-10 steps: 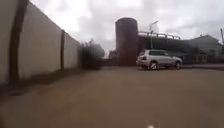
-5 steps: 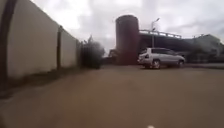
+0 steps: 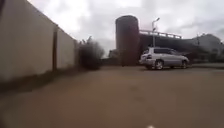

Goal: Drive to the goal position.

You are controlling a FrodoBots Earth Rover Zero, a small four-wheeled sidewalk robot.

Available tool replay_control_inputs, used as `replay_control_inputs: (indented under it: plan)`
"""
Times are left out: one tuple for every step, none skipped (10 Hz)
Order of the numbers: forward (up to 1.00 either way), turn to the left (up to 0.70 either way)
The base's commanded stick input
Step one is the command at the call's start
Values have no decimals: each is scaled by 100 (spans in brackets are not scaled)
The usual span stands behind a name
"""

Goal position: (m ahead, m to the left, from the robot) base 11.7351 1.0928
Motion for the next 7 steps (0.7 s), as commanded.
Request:
replay_control_inputs:
  plan:
    - [85,1]
    - [85,1]
    - [85,1]
    - [85,1]
    - [85,1]
    - [85,1]
    - [85,1]
